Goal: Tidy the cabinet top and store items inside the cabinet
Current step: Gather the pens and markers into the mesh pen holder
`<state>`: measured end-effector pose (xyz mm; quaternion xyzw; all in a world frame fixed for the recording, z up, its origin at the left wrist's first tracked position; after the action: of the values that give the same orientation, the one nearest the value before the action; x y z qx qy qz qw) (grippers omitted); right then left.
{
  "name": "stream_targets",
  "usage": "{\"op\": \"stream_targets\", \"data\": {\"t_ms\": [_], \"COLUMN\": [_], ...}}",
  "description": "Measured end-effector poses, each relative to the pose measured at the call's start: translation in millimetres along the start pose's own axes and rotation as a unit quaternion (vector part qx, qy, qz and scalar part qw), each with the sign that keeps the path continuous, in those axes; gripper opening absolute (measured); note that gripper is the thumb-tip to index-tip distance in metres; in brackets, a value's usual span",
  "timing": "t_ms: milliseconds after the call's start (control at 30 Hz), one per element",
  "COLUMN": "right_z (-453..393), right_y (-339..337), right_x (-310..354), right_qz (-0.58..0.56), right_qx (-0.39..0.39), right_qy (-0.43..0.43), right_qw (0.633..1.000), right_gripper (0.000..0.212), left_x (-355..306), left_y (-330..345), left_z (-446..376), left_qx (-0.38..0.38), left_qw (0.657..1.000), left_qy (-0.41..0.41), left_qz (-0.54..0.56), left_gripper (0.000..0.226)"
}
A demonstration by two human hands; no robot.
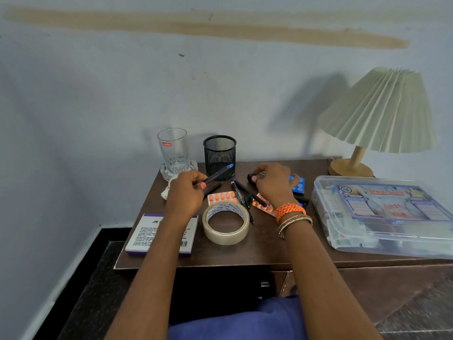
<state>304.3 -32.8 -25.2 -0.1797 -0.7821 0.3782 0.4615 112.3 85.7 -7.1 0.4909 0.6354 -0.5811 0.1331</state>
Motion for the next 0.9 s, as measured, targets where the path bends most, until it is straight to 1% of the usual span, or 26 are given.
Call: {"op": "stream_targets", "data": {"t_ms": [67,133,167,233,300,367,433,500,767,900], "right_z": [-0.5,2.0,4.2,5.0,6.3,9.8,13.4,16.1,17.7,18.8], "right_y": [-15.1,-27.5,-31.3,-28.4,-17.0,-9.6,-9.9,-13.7,-22.3,-22.1], "right_x": [3.4,5.0,4.9,0.9,0.5,2.6,4.5,7.0,10.2,15.4], "right_qz": [-0.140,-0.286,-0.335,-0.405,-0.467,-0.512,-0.544,-0.555,-0.543,-0.536], "right_qx": [-0.053,-0.096,-0.111,-0.123,-0.105,-0.084,-0.077,-0.079,-0.091,-0.079], "right_qy": [0.022,0.054,0.077,0.126,0.163,0.183,0.188,0.183,0.161,0.147], "right_qw": [0.988,0.952,0.933,0.897,0.863,0.835,0.814,0.807,0.819,0.827], "right_gripper": [0.016,0.015,0.016,0.018,0.017,0.013,0.012,0.014,0.011,0.014], "left_x": [-0.3,-0.7,-1.1,-3.2,-5.4,-6.8,-7.8,-8.5,-10.3,-11.2], "left_y": [1.1,2.5,3.1,3.6,2.7,1.7,0.8,0.0,-1.2,-0.1], "left_z": [-0.8,-2.8,-3.5,-4.0,-3.4,-2.7,-2.7,-2.8,-2.5,-2.4], "left_qx": [0.000,0.000,0.000,-0.002,-0.006,-0.009,-0.012,-0.014,-0.018,-0.018], "left_qw": [1.000,1.000,1.000,0.999,0.999,0.999,0.999,0.999,0.998,0.998], "left_qy": [0.000,0.002,0.003,0.011,0.021,0.027,0.031,0.034,0.035,0.036], "left_qz": [0.005,0.014,0.022,0.036,0.043,0.042,0.039,0.038,0.040,0.044], "left_gripper": [0.025,0.025,0.025,0.025,0.024,0.025,0.025,0.025,0.025,0.025]}}
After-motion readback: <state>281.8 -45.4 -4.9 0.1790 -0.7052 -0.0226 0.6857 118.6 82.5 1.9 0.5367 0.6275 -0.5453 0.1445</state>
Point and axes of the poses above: each hand's wrist, its own z-axis away from the middle knuckle, its own y-axis out of the palm, x = y × z, the point moved 10 cm from there along -z, towards the middle knuckle, and after that the axes turned 9 degrees about -x, right-handed, at the moved point
